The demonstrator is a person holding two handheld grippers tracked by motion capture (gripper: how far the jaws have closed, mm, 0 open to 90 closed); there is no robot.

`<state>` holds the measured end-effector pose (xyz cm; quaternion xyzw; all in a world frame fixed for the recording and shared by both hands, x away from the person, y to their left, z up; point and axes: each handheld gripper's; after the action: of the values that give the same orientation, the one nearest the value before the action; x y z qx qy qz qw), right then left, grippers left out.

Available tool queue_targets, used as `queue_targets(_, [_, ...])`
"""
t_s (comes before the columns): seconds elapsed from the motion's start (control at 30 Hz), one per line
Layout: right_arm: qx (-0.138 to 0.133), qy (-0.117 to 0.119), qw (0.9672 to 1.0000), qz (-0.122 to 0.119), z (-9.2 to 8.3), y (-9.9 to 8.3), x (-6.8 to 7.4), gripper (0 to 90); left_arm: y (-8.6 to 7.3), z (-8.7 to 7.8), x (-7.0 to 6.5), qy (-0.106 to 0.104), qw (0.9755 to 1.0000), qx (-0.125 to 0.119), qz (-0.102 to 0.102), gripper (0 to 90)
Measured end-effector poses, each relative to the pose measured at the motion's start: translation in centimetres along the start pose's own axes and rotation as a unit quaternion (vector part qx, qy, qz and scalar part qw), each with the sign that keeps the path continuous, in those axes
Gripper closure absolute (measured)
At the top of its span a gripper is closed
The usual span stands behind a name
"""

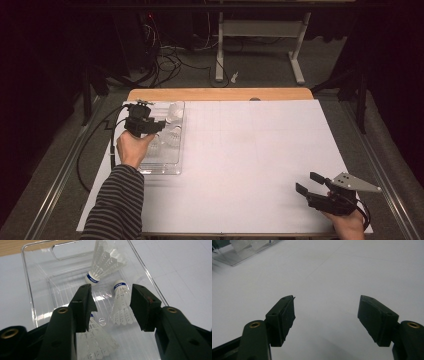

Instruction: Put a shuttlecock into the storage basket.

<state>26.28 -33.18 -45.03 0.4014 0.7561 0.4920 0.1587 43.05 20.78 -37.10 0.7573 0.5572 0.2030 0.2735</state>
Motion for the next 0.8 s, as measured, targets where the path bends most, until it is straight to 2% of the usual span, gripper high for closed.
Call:
queue_targets(0.3, [0.000,0.000,1.0000,0.001,0.0,0.0,0.0,30.4,-0.1,-0.5,-0.8,-0.002,0.9999,-0.006,0.016,47.4])
queue_targets(0.5, [0.000,0.000,1.0000,0.001,0.0,0.0,0.0,30.3,-0.2,-0.7,-1.1,-0.007,0.9996,-0.010,0.024,47.3])
queue_targets(0.8, [0.000,0.000,1.0000,0.002,0.0,0.0,0.0,30.3,-0.7,-1.3,-1.1,-0.016,0.9994,-0.023,0.023,47.6])
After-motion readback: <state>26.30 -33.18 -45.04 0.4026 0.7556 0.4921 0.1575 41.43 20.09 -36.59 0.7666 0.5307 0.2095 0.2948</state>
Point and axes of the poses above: each handheld gripper's, and its own axes: z roughly forward along the jaws, y roughly out of its top, x roughly to its left, and after that the axes turned 7 degrees about y, right-handed
